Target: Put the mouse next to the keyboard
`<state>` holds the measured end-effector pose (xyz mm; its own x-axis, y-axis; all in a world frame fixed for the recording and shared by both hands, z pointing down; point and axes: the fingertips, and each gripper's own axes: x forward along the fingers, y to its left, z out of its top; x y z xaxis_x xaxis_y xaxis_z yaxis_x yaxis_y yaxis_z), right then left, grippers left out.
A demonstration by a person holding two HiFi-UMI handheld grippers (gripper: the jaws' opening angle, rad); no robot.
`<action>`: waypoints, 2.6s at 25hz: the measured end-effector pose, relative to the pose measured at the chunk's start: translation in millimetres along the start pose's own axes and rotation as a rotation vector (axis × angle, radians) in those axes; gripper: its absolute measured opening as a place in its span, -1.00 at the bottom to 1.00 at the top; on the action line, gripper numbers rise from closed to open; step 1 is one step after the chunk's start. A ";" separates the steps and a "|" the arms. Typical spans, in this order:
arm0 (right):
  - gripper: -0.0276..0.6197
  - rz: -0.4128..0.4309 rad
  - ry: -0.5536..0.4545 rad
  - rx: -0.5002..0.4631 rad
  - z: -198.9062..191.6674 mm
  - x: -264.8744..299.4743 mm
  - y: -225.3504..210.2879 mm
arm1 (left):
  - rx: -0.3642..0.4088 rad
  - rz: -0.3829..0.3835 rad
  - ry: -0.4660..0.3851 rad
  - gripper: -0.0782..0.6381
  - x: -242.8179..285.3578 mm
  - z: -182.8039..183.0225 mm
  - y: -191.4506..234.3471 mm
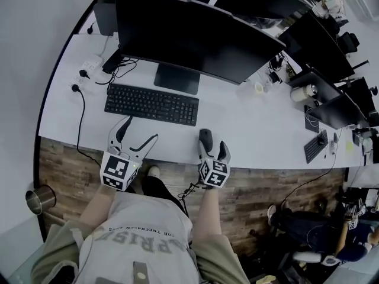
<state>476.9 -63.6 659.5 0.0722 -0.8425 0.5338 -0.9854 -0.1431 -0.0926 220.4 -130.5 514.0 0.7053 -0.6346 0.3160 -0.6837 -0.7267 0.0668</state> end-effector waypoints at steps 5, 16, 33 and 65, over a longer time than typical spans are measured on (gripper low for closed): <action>0.30 -0.006 -0.200 -0.004 63.0 -42.1 26.0 | 0.014 -0.049 -0.027 0.25 -1.1 12.3 -1.9; 0.30 -0.047 -0.500 0.004 152.6 -136.0 96.6 | 0.046 -0.177 -0.145 0.25 -14.8 65.1 -14.6; -0.59 -0.196 -0.597 0.020 162.5 -199.3 151.6 | 0.067 -0.263 -0.282 -0.69 -58.3 102.6 -2.7; -0.92 -0.305 -0.581 -0.118 174.9 -210.8 170.4 | 0.071 -0.248 -0.335 -0.75 -76.6 115.0 -3.2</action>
<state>320.8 -1.2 384.2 0.3896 -0.9207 -0.0214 -0.9154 -0.3897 0.1010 190.1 -109.8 380.6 0.8768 -0.4800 -0.0271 -0.4792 -0.8771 0.0329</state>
